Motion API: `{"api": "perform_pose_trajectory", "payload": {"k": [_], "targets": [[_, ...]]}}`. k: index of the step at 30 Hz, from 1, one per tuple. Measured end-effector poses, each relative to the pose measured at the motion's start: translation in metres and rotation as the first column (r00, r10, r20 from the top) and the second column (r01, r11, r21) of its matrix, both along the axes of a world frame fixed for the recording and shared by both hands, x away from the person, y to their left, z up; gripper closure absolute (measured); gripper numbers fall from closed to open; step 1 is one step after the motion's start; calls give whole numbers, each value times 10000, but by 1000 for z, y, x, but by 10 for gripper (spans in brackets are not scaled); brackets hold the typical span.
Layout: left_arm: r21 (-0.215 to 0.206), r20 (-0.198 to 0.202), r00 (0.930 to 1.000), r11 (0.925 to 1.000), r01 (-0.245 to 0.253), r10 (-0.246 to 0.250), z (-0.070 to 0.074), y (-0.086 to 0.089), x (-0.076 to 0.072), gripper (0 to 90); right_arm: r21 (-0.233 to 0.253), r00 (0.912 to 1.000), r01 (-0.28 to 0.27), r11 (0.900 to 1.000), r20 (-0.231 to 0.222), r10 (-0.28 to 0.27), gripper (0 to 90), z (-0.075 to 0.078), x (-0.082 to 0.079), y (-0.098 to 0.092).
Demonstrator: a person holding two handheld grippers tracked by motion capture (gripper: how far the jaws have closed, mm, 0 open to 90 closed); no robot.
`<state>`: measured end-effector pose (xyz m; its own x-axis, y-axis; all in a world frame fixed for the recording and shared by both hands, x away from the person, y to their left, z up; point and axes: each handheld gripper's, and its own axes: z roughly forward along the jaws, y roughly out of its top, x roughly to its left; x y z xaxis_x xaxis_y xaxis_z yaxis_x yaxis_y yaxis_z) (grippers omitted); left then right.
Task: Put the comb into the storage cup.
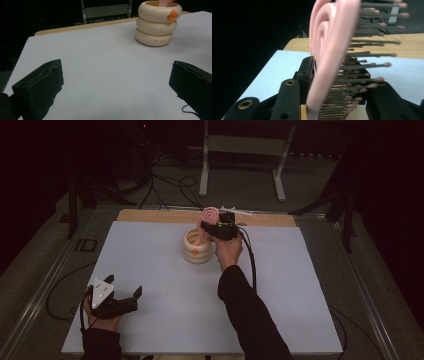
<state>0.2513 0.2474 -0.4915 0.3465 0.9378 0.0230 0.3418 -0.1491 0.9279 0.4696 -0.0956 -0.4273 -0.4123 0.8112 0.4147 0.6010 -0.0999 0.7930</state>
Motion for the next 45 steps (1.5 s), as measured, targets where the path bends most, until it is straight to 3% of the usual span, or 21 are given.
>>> {"api": "perform_pose_trajectory", "payload": {"k": [18, 20, 23, 33, 45], "targets": [[22, -20, 10000, 10000, 2, -2, 0, -1, 0, 3, -678, 9997, -219, 9975, 111, 227, 501, 2, -1, -8], [19, -17, 10000, 10000, 2, -2, -1, -1, 0, 3, -893, 9997, -177, 9958, 121, 189, 438, 3, -1, -12], [22, -16, 10000, 10000, -2, 3, -1, -1, 0, 3, -939, 9998, -168, 9954, 131, 181, 429, 3, -1, -13], [42, -36, 10000, 10000, 16, -16, -1, -1, 0, 3, -1147, 9993, -247, 9931, 247, 277, 227, 5, -2, -20], [42, -42, 10000, 10000, 8, -7, -1, -2, 1, 3, -1572, 9980, -414, 9867, 413, 485, 134, 6, -6, -23]]}}
